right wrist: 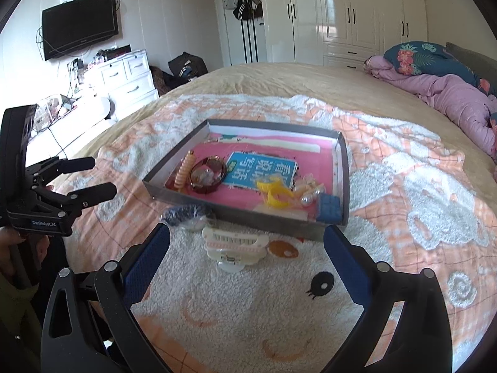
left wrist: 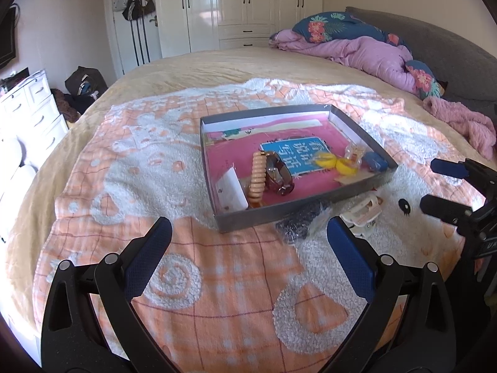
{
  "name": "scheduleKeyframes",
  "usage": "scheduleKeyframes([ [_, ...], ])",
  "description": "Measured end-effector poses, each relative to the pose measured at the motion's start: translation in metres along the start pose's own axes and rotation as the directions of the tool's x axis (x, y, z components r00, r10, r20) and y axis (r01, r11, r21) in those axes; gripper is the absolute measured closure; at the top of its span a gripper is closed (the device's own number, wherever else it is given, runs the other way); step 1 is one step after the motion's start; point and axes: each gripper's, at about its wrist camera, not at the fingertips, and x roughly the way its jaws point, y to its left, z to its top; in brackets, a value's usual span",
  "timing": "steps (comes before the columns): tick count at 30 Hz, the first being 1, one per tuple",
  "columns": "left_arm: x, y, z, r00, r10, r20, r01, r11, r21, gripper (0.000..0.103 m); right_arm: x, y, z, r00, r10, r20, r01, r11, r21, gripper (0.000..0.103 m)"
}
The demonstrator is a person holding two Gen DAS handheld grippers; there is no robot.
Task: Organize jewelry
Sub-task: 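Pull both grippers back from the gray box, then grasp the white hair clip with the right gripper while the left grasps the dark beads bag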
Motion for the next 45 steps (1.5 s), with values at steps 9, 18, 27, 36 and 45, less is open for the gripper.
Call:
scheduleKeyframes([
  [9,0.009,-0.003,-0.005,1.0,-0.006,-0.026,0.006,1.0,0.014,0.009,0.025,0.005,-0.01,0.998,0.018,-0.056,-0.017,1.0,0.021,0.004],
  [18,0.028,0.005,-0.013,0.997,-0.034,-0.065,0.033,0.999,-0.022,0.009,0.056,0.004,-0.018,0.993,0.018,-0.119,-0.014,0.999,0.035,0.004],
  [27,0.044,0.005,-0.015,0.99,-0.102,-0.1,0.098,0.994,-0.05,0.009,0.094,-0.001,-0.017,0.983,0.046,-0.176,-0.031,0.996,0.088,0.004],
  [36,0.063,-0.006,-0.012,0.971,-0.194,-0.139,0.185,0.98,-0.071,0.016,0.102,-0.005,-0.02,0.979,0.077,-0.188,-0.066,0.996,0.067,0.036],
  [45,0.093,-0.034,-0.007,0.95,-0.245,-0.191,0.232,0.969,-0.088,0.024,0.065,-0.027,-0.022,0.987,0.078,-0.143,-0.063,0.992,0.109,0.036],
])
